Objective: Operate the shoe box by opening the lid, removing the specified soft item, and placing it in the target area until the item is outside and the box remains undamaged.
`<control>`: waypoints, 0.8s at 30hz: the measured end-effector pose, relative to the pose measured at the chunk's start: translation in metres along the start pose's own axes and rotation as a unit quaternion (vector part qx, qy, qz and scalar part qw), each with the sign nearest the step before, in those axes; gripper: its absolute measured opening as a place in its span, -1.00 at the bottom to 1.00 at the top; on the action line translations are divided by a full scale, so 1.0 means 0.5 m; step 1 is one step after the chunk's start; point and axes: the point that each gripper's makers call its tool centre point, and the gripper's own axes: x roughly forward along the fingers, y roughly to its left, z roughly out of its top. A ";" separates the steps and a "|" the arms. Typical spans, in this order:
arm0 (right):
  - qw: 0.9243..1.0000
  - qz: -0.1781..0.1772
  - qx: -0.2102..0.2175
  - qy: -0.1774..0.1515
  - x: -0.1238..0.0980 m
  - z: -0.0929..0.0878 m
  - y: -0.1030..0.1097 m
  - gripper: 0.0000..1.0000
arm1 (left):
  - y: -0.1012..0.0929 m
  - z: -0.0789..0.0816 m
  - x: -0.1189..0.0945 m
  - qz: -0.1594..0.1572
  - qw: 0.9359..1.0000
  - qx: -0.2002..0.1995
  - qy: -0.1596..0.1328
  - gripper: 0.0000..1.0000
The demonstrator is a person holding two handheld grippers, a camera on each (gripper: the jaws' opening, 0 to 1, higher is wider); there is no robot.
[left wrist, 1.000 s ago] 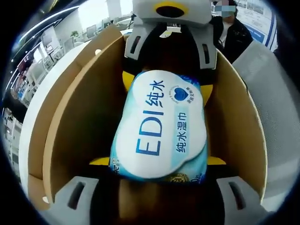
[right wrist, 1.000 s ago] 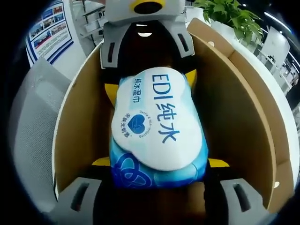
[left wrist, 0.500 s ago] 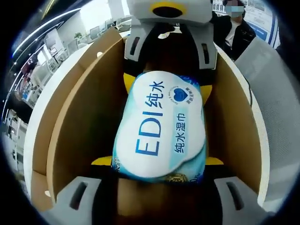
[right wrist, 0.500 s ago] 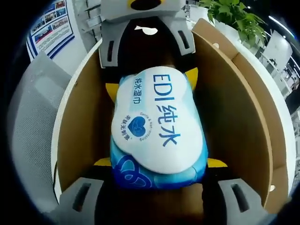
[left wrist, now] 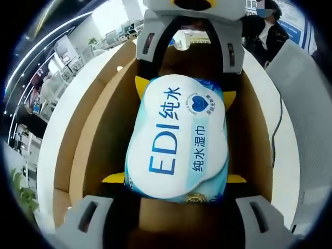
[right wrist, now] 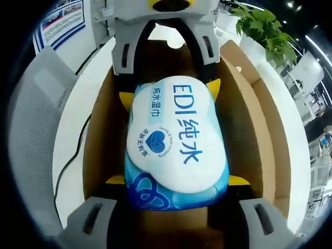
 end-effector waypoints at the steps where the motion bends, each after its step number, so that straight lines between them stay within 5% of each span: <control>1: 1.000 -0.005 -0.003 0.000 -0.008 0.002 -0.002 0.33 | 0.002 0.005 -0.006 0.005 1.000 0.001 -0.002 0.37; 24: 0.993 -0.102 -0.061 -0.006 -0.184 0.037 0.002 0.32 | -0.014 0.119 -0.138 0.111 0.992 0.045 -0.039 0.36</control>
